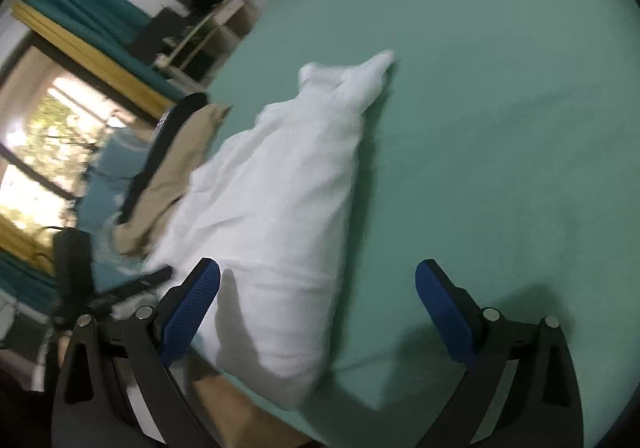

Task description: Fold large clothes

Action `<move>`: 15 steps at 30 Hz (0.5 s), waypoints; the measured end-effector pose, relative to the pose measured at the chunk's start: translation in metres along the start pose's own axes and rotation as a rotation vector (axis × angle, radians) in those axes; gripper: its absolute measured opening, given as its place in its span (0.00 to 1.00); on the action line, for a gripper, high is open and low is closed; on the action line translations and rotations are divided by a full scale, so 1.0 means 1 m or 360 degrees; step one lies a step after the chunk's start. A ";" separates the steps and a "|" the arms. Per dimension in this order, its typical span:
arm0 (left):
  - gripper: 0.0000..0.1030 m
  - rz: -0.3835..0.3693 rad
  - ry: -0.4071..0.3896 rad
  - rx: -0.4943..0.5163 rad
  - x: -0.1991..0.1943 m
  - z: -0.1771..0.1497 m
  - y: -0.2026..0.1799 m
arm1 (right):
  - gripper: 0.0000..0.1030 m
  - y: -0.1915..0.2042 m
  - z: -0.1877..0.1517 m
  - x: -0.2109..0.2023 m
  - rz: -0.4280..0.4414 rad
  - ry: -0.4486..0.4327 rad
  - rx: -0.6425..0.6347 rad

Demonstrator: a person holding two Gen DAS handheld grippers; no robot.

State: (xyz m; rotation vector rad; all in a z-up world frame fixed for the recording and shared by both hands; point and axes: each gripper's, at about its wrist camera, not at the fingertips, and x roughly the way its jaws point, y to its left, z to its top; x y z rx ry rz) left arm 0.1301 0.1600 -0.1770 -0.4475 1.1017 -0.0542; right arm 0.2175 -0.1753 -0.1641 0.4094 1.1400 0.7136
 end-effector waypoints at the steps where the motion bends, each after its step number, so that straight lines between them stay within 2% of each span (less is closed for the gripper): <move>1: 0.16 0.0010 0.0034 -0.0018 0.004 -0.004 -0.001 | 0.95 0.003 -0.004 0.011 0.0066 0.0038 -0.0007; 2: 0.22 0.0023 0.0054 -0.0039 0.006 -0.004 -0.002 | 0.95 0.007 -0.006 0.016 0.0089 0.0066 -0.0012; 4: 0.27 0.0061 0.0035 -0.0040 0.005 -0.003 -0.004 | 0.95 0.020 -0.008 0.028 0.0027 0.0070 -0.0099; 5: 0.29 0.0076 0.0021 -0.0033 0.004 -0.003 -0.006 | 0.87 0.026 -0.008 0.033 0.0034 0.0071 -0.0114; 6: 0.30 0.0084 0.0011 -0.0030 0.003 -0.002 -0.008 | 0.68 0.027 -0.009 0.033 0.0044 0.0071 -0.0113; 7: 0.36 0.0091 0.0003 -0.0029 0.001 -0.001 -0.010 | 0.39 0.023 -0.009 0.034 0.0021 0.0099 -0.0092; 8: 0.38 0.0098 -0.0009 -0.0030 -0.003 -0.002 -0.011 | 0.31 0.018 -0.008 0.033 0.0026 0.0116 -0.0070; 11: 0.42 0.0104 -0.0070 -0.0030 -0.015 0.002 -0.018 | 0.23 0.011 -0.004 0.016 0.0006 0.0077 -0.0108; 15: 0.55 0.0027 -0.0155 -0.0027 -0.031 0.009 -0.033 | 0.22 0.011 0.000 -0.018 -0.0185 0.0053 -0.0291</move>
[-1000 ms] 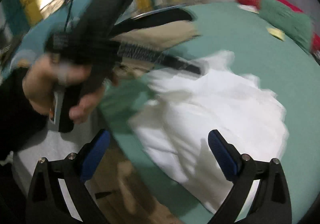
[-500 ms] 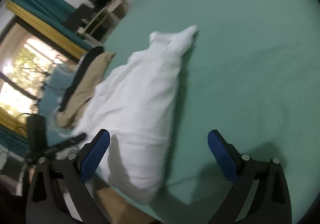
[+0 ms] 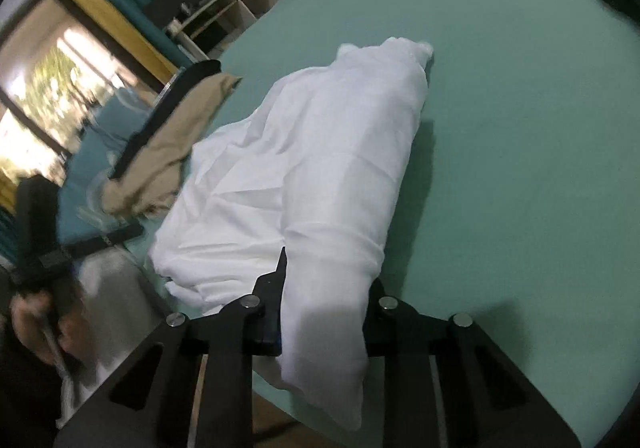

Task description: Fold large clothes

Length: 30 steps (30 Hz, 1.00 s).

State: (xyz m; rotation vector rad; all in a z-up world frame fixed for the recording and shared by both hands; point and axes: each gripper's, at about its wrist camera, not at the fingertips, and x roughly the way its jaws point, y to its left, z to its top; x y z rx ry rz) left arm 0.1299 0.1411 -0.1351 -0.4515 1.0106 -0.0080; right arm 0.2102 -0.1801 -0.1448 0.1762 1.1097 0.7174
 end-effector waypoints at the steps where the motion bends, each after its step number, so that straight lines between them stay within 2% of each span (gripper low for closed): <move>1: 0.55 -0.0015 -0.0011 0.0008 0.000 0.003 -0.006 | 0.22 -0.005 0.000 -0.011 -0.0054 -0.0004 -0.0036; 6: 0.56 -0.0038 0.0029 0.0032 0.026 0.016 -0.040 | 0.22 -0.046 -0.006 -0.057 -0.0263 -0.0024 -0.0105; 10: 0.57 -0.0068 0.0053 0.0051 0.043 0.020 -0.062 | 0.23 -0.068 -0.013 -0.081 -0.0351 -0.0030 -0.0078; 12: 0.57 -0.0076 0.0058 0.0065 0.052 0.020 -0.069 | 0.28 -0.074 -0.016 -0.080 -0.0345 -0.0007 -0.0042; 16: 0.60 -0.0086 0.0081 0.0059 0.079 0.023 -0.083 | 0.53 -0.086 -0.023 -0.083 -0.0317 0.0015 0.0032; 20: 0.62 -0.0196 0.0145 -0.0092 0.099 0.022 -0.072 | 0.58 -0.087 -0.014 -0.096 -0.0263 -0.0073 0.0088; 23: 0.64 -0.0187 0.0132 -0.0132 0.105 0.020 -0.065 | 0.65 -0.094 -0.001 -0.111 -0.0253 -0.0159 0.0109; 26: 0.69 -0.0242 0.0136 -0.0198 0.110 0.017 -0.060 | 0.67 -0.104 0.015 -0.115 -0.0222 -0.0213 0.0105; 28: 0.71 -0.0322 0.0154 -0.0211 0.114 0.016 -0.062 | 0.67 -0.112 0.022 -0.107 -0.0203 -0.0187 0.0124; 30: 0.72 -0.0481 0.0239 -0.0231 0.126 0.015 -0.071 | 0.67 -0.120 0.026 -0.100 -0.0203 -0.0158 0.0133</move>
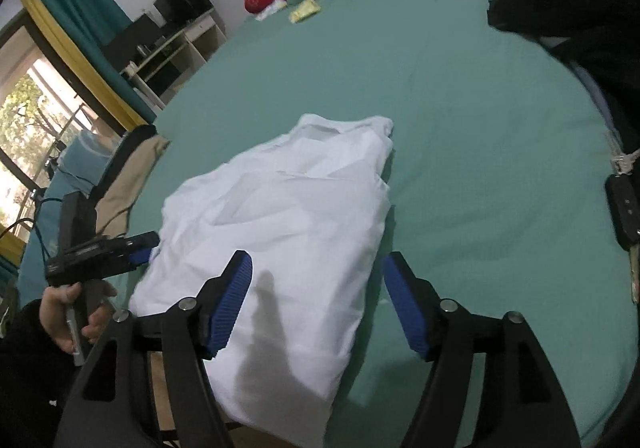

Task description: Fold large clothes

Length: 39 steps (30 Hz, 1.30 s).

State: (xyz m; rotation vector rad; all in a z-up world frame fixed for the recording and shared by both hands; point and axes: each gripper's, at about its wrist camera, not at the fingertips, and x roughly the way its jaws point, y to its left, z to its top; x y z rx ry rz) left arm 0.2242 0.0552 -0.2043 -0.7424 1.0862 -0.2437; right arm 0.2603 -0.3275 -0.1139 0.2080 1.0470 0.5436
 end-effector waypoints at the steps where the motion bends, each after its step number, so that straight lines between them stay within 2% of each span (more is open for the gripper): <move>1: 0.74 -0.0085 0.0043 -0.0019 0.007 0.000 -0.003 | 0.67 -0.003 0.001 0.006 0.0004 0.0016 0.0016; 2: 0.76 -0.0165 0.0080 -0.0040 0.013 -0.001 -0.006 | 0.67 -0.006 0.000 0.010 0.0011 0.0029 0.0032; 3: 0.77 -0.0187 0.0088 -0.0043 0.016 -0.002 -0.009 | 0.67 -0.007 -0.002 0.015 0.0018 0.0040 0.0045; 7: 0.81 -0.0214 0.0140 0.0009 0.034 -0.008 -0.033 | 0.67 -0.015 -0.014 0.031 0.0037 0.0088 0.0084; 9: 0.82 -0.0133 0.0158 0.0098 0.044 -0.013 -0.049 | 0.68 -0.020 -0.016 0.032 0.0072 0.0078 0.0131; 12: 0.83 0.0087 0.0189 0.0342 0.054 -0.020 -0.076 | 0.68 -0.021 -0.016 0.030 0.0097 0.0071 0.0149; 14: 0.83 0.0172 0.0212 0.0478 0.059 -0.025 -0.086 | 0.68 -0.024 -0.018 0.029 0.0124 0.0062 0.0179; 17: 0.83 0.0204 0.0197 0.0597 0.059 -0.030 -0.087 | 0.68 -0.027 -0.020 0.030 0.0162 0.0057 0.0228; 20: 0.83 0.0232 0.0143 0.0591 0.060 -0.036 -0.088 | 0.68 -0.023 -0.023 0.037 0.0226 0.0072 0.0238; 22: 0.84 0.0245 0.0150 0.0595 0.062 -0.036 -0.089 | 0.68 -0.010 -0.030 0.051 0.0283 0.0114 0.0201; 24: 0.84 0.0247 0.0157 0.0611 0.070 -0.034 -0.094 | 0.68 0.008 -0.031 0.053 0.0158 0.0083 0.0080; 25: 0.84 0.0250 0.0155 0.0623 0.073 -0.035 -0.097 | 0.68 0.009 -0.032 0.054 0.0158 0.0070 0.0104; 27: 0.73 0.0253 0.0140 0.0662 0.075 -0.037 -0.102 | 0.53 0.005 -0.034 0.054 0.0191 0.0049 0.0177; 28: 0.54 0.0229 0.0141 0.0678 0.073 -0.040 -0.103 | 0.40 0.000 -0.035 0.055 0.0243 0.0047 0.0239; 29: 0.36 0.0179 0.0147 0.0665 0.074 -0.042 -0.104 | 0.33 -0.002 -0.035 0.055 0.0283 0.0049 0.0272; 30: 0.32 0.0154 0.0149 0.0643 0.073 -0.045 -0.104 | 0.30 -0.003 -0.036 0.056 0.0318 0.0050 0.0298; 32: 0.25 0.0179 0.0116 0.0661 0.076 -0.050 -0.113 | 0.23 0.004 -0.035 0.055 0.0309 0.0037 0.0282; 36: 0.23 0.0148 0.0071 0.0711 0.058 -0.050 -0.126 | 0.19 0.032 -0.030 0.033 0.0256 -0.0081 0.0162; 39: 0.23 0.0089 0.0017 0.0720 0.038 -0.044 -0.129 | 0.19 0.045 -0.026 0.017 0.0291 -0.0162 0.0164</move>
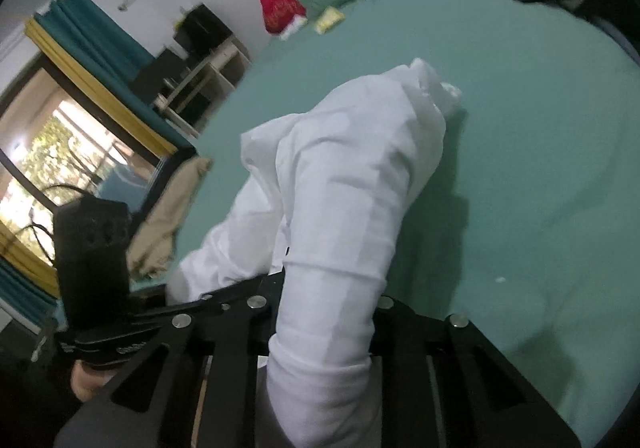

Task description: Fold large clothes

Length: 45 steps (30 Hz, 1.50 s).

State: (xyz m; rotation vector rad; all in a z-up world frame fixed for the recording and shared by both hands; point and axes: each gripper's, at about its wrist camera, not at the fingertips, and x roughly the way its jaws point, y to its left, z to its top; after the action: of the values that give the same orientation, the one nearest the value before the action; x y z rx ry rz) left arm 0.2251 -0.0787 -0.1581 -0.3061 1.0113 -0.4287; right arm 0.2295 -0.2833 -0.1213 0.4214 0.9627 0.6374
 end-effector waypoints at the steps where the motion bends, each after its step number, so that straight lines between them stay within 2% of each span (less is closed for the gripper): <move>1: 0.23 -0.0019 -0.0016 -0.0014 -0.006 0.001 0.003 | 0.19 0.008 0.002 -0.003 0.0012 -0.0021 -0.0012; 5: 0.23 -0.0084 -0.0103 -0.0064 -0.030 0.010 0.019 | 0.19 0.034 0.013 -0.007 0.0033 -0.0061 -0.0065; 12: 0.23 -0.0090 -0.0291 -0.0132 -0.085 0.036 0.065 | 0.19 0.099 0.050 0.021 0.0125 -0.0121 -0.0221; 17: 0.23 -0.0010 -0.0452 -0.0141 -0.145 0.079 0.121 | 0.19 0.161 0.088 0.066 0.0246 -0.0174 -0.0360; 22: 0.24 0.0135 -0.0605 -0.0033 -0.204 0.128 0.159 | 0.19 0.223 0.128 0.111 0.0436 -0.0311 -0.0477; 24: 0.24 0.0209 -0.0644 0.0014 -0.217 0.142 0.173 | 0.19 0.233 0.135 0.129 0.0499 -0.0362 -0.0483; 26: 0.25 0.0325 -0.0617 0.0036 -0.215 0.149 0.192 | 0.19 0.232 0.135 0.155 0.0545 -0.0373 -0.0462; 28: 0.26 0.0401 -0.0531 0.0012 -0.197 0.143 0.216 | 0.19 0.220 0.123 0.194 0.0534 -0.0296 -0.0410; 32: 0.28 0.0440 -0.0215 -0.0240 -0.135 0.109 0.282 | 0.20 0.175 0.079 0.269 0.0423 0.0051 -0.0201; 33: 0.28 0.0455 -0.0139 -0.0292 -0.117 0.097 0.293 | 0.21 0.157 0.062 0.290 0.0319 0.0178 -0.0115; 34: 0.28 0.0481 -0.0090 -0.0333 -0.104 0.087 0.302 | 0.27 0.145 0.051 0.298 0.0241 0.0230 -0.0077; 35: 0.30 0.0491 -0.0069 -0.0373 -0.096 0.078 0.309 | 0.35 0.135 0.043 0.302 0.0202 0.0254 -0.0038; 37: 0.34 0.0442 -0.0106 -0.0424 -0.098 0.071 0.315 | 0.37 0.120 0.033 0.297 0.0246 0.0224 -0.0007; 38: 0.35 0.0432 -0.0120 -0.0441 -0.102 0.072 0.314 | 0.42 0.121 0.031 0.293 0.0220 0.0226 -0.0046; 42: 0.36 0.0476 -0.0150 -0.0480 -0.110 0.072 0.318 | 0.56 0.125 0.036 0.286 0.0075 0.0251 -0.0164; 45: 0.36 0.0537 -0.0168 -0.0458 -0.117 0.059 0.314 | 0.68 0.129 0.044 0.277 -0.0054 0.0258 -0.0216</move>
State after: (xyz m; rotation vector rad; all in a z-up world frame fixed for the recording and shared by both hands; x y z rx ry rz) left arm 0.2861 0.2550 -0.1786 -0.4023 0.9987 0.0399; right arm 0.3416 -0.0050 -0.1940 0.2351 1.0706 0.7097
